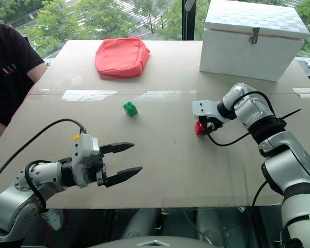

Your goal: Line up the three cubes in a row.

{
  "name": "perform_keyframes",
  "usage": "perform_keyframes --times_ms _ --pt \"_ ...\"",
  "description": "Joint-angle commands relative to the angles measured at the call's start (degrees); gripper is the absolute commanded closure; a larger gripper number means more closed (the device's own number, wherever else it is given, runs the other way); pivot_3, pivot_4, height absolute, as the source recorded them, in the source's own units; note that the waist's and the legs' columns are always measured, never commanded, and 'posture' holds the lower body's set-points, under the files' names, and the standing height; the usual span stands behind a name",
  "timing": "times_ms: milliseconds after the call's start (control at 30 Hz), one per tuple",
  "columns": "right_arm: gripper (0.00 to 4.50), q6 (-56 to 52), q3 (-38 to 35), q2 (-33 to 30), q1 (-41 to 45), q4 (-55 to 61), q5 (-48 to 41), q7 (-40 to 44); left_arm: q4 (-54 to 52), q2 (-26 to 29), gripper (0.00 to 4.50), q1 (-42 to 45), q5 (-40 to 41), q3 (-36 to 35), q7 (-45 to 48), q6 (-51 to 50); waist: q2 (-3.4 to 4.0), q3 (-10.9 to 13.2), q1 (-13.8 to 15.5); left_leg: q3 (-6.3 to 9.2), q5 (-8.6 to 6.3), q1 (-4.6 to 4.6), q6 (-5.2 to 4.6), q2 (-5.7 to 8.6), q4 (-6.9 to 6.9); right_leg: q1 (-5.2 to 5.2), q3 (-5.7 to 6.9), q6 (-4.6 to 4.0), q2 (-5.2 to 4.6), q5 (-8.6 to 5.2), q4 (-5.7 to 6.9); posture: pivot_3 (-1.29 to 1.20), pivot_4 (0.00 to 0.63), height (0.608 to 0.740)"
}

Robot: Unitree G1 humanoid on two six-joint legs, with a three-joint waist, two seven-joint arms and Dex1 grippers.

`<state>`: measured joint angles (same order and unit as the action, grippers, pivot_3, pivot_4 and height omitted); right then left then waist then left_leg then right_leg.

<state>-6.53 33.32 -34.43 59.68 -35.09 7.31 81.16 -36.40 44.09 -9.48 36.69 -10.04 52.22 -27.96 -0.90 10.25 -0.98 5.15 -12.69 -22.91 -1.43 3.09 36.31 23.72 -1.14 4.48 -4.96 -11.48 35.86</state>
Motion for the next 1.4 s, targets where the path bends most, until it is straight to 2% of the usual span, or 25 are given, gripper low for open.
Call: perform_keyframes --times_ms 33,100,167,233,300,367,500,567,733,867,1000,1167,1400 --pt "3.15 0.9 -2.0 0.4 1.9 -0.6 1.1 0.9 -1.4 0.0 0.29 -0.3 0.0 -0.9 0.0 1.4 0.0 0.0 0.0 0.0 0.0 0.0 0.0 0.0 0.0 0.0 0.0 0.0 0.0 0.0 0.0 0.0 0.15 0.74" --pt "3.15 0.9 -2.2 0.7 2.1 -1.2 1.5 1.0 -1.3 0.1 0.29 -0.1 -0.1 -0.7 -0.1 1.3 0.0 0.0 0.0 0.0 0.0 0.0 0.0 0.0 0.0 0.0 0.0 0.0 0.01 0.0 0.0 0.0 0.15 0.74" --pt "2.13 0.9 -2.4 1.0 2.2 -1.5 1.9 1.4 -1.3 0.1 0.29 0.3 -0.1 -0.4 -0.3 1.2 0.0 0.0 0.0 0.0 0.0 0.01 0.01 0.0 0.0 0.0 0.0 0.0 0.01 0.0 0.0 0.0 0.15 0.74" --pt "1.39 0.7 -2.7 1.4 2.1 -1.7 2.1 1.2 -1.2 0.1 0.29 0.7 -0.2 -0.1 -0.4 1.0 0.0 0.0 0.0 -0.01 0.0 0.01 0.01 0.0 0.0 0.0 0.0 0.0 0.01 0.0 0.0 0.0 0.15 0.74" --pt "0.33 0.9 -3.1 1.5 1.9 -1.4 2.2 0.9 -1.2 0.1 0.29 1.0 -0.3 0.0 -0.6 0.9 0.0 0.0 0.0 0.0 0.0 0.01 0.01 0.01 0.0 0.0 0.0 0.0 0.01 0.0 0.0 0.0 0.15 0.74" --pt "0.06 0.5 -4.1 1.3 1.6 -0.5 1.6 0.9 -1.2 0.1 0.29 1.1 -0.3 0.0 -0.7 0.7 0.01 0.0 0.0 0.0 0.0 0.01 0.01 0.0 0.0 0.0 0.0 0.0 0.02 0.0 0.01 0.0 0.15 0.74" --pt "0.06 -1.4 -7.3 -0.9 -0.2 5.3 -0.5 2.1 -0.9 -0.4 0.29 1.0 0.1 -0.6 -1.8 0.1 0.02 0.0 0.0 0.0 0.0 0.01 0.01 0.0 0.0 0.0 -0.01 0.0 0.01 0.0 0.0 0.0 0.15 0.74" --pt "0.06 -5.7 -10.9 -2.6 -2.9 11.6 -3.5 1.5 0.1 -2.6 0.29 2.0 2.1 -2.1 -6.2 -2.6 0.03 0.0 0.3 0.01 -0.01 0.01 0.02 -0.01 0.0 0.0 -0.01 0.0 0.01 0.0 0.0 0.0 0.15 0.74" --pt "0.06 -16.6 -23.0 -5.7 -15.3 31.2 -12.4 -4.4 1.9 -7.1 0.29 6.0 -2.1 -2.2 -16.9 -3.9 0.02 0.0 0.6 0.1 -0.02 0.0 0.01 -0.02 0.01 -0.03 0.04 0.0 -0.01 0.0 0.01 0.0 0.15 0.74" --pt "0.06 -23.3 -34.7 -4.0 -26.9 48.9 -22.1 -11.7 7.3 -11.1 0.29 15.0 -9.6 -0.2 -29.3 -6.9 0.03 0.0 1.3 0.15 -0.02 -0.01 0.01 -0.01 0.05 -0.05 0.06 0.01 -0.01 0.01 0.03 0.0 0.15 0.74" --pt "0.06 -25.9 -42.8 -0.8 -36.4 61.9 -29.7 -18.9 15.9 -18.7 0.29 27.0 -15.8 0.9 -44.0 -13.4 -0.07 0.0 1.8 0.13 -0.01 0.04 0.01 0.0 0.14 -0.15 0.05 0.01 0.03 0.05 0.08 0.0 0.15 0.74" --pt "0.06 -25.0 -47.1 -1.3 -46.4 70.8 -33.2 -23.3 24.8 -20.2 0.29 34.1 -20.7 5.8 -43.9 -14.3 -0.2 -0.1 1.8 0.07 -0.01 0.02 0.01 0.12 0.21 -0.16 0.0 0.09 0.01 0.08 0.04 0.0 0.15 0.74" --pt "0.06 -26.0 -50.0 -4.0 -53.5 76.2 -37.2 -27.0 39.5 -13.2 0.29 42.9 -21.9 10.5 -28.6 -10.5 -0.2 -0.1 1.3 -0.04 -0.01 0.02 0.01 0.08 0.2 -0.15 0.08 0.09 0.1 0.07 0.06 0.0 0.15 0.74"
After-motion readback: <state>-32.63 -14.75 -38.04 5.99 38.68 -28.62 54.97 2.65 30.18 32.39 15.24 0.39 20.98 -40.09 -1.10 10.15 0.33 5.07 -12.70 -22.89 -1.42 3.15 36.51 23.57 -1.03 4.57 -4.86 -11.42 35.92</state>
